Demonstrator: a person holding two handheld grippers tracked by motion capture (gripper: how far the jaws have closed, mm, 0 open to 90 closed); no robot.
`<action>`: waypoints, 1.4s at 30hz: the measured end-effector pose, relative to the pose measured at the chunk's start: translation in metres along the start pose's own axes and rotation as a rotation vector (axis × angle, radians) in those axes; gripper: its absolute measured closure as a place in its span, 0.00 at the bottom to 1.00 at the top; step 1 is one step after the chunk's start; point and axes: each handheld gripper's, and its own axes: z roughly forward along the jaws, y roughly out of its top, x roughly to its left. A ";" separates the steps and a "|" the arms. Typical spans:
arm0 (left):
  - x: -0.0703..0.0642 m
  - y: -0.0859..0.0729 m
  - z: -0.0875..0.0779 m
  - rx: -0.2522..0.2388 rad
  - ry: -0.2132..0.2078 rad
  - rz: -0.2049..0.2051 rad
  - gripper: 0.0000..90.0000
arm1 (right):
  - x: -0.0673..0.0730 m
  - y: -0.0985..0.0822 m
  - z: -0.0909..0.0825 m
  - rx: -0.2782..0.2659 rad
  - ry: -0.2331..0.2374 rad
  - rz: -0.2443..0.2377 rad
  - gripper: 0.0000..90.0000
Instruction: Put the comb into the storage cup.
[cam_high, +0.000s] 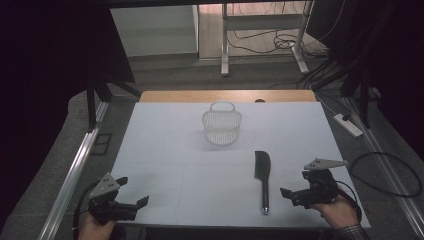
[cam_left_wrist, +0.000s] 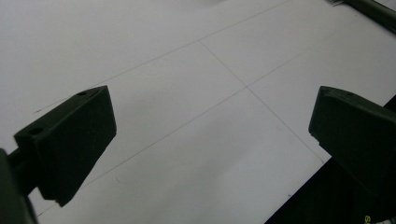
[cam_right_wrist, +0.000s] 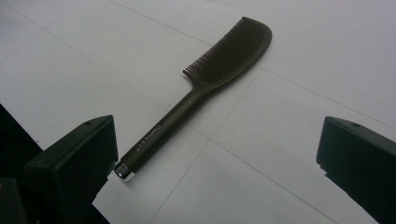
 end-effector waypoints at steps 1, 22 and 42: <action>0.000 0.000 0.000 0.000 0.000 -0.001 0.01 | 0.000 0.001 0.001 0.002 0.000 -0.002 0.00; 0.000 0.000 0.000 -0.003 -0.004 -0.003 0.01 | 0.008 0.016 0.018 0.024 0.032 -0.027 0.00; 0.001 -0.001 -0.001 -0.007 -0.007 -0.007 0.01 | 0.018 0.032 0.038 0.074 0.051 -0.049 0.00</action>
